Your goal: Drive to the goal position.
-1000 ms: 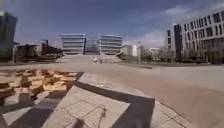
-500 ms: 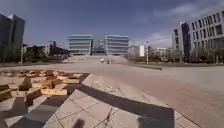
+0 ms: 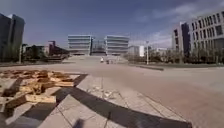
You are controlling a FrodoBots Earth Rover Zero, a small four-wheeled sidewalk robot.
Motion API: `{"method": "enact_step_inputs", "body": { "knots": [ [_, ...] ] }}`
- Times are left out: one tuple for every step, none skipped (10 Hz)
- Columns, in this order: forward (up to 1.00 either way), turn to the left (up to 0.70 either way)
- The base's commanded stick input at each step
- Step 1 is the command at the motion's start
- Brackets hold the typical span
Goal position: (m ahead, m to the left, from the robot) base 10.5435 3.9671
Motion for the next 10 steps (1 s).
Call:
{"method": "enact_step_inputs", "body": {
  "knots": [
    [0.70,0.01],
    [0.70,0.02],
    [0.70,0.02],
    [0.70,0.01],
    [0.70,0.00],
    [0.70,0.00],
    [0.70,0.02],
    [0.70,0.02],
    [0.70,0.01],
    [0.70,0.00]
  ]
}}
